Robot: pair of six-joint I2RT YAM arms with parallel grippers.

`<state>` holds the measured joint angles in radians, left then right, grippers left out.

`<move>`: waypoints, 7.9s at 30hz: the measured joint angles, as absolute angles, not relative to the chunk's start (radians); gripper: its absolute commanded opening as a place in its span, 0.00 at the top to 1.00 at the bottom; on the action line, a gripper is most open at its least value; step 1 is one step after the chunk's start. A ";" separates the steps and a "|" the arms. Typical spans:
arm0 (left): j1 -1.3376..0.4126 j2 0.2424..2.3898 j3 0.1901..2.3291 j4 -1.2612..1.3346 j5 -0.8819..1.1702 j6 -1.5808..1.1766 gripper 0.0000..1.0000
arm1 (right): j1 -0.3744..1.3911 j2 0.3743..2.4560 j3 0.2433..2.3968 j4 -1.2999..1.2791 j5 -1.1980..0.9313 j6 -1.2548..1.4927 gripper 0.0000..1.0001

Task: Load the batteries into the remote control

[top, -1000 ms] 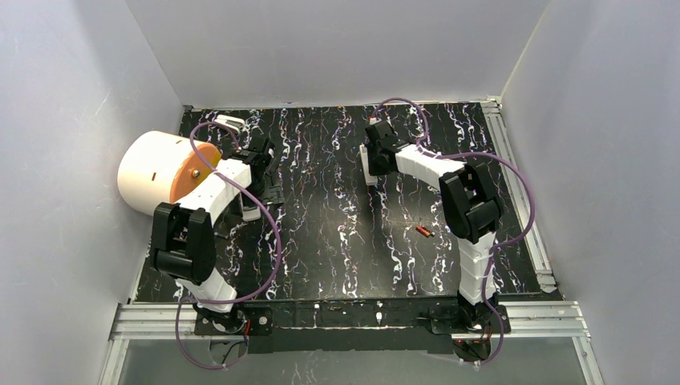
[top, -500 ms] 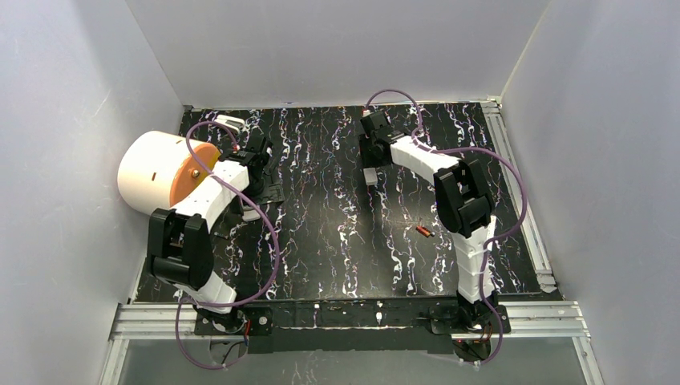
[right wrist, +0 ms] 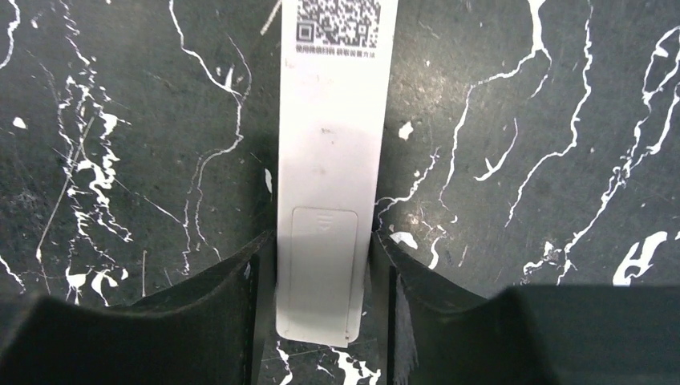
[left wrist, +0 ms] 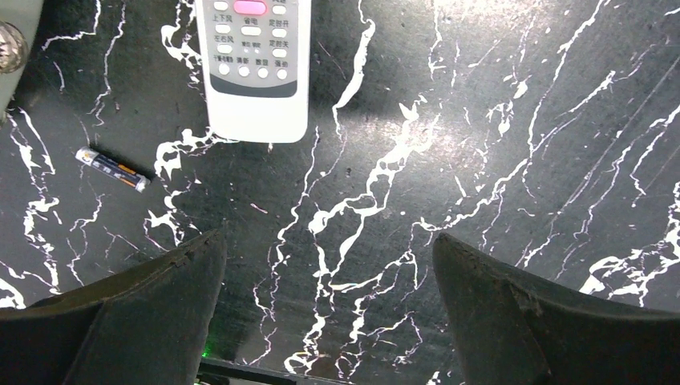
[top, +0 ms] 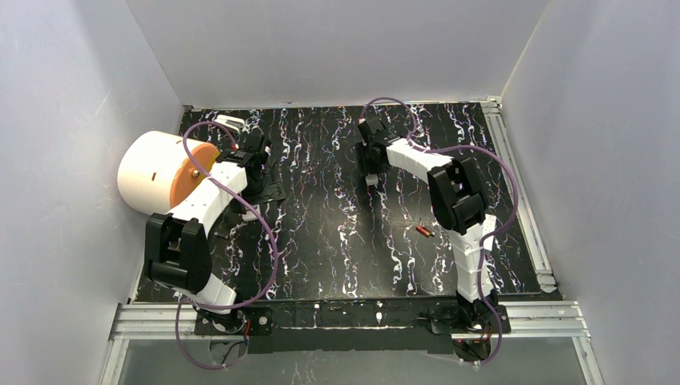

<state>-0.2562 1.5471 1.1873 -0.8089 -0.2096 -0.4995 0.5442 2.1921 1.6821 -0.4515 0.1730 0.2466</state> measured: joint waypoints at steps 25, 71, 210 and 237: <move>-0.160 1.377 1.042 -0.367 0.607 -0.614 0.01 | 0.644 1.730 1.284 -0.220 -0.261 0.007 0.78; -0.200 1.375 0.917 0.029 0.844 -0.896 1.00 | 0.811 1.617 1.305 -0.208 -0.335 0.058 0.28; -0.223 1.242 0.981 -0.313 0.619 -0.683 0.02 | 0.453 1.554 0.868 0.376 -0.458 0.916 0.96; -0.223 1.462 1.131 -0.745 -0.083 -0.555 0.01 | 0.250 1.890 1.019 0.208 -0.311 0.570 0.31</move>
<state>-0.2226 1.4616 1.1305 -0.7448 -0.0834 -0.5552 0.2497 1.8900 1.0187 0.2081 -0.3111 0.5697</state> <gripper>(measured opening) 0.983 0.619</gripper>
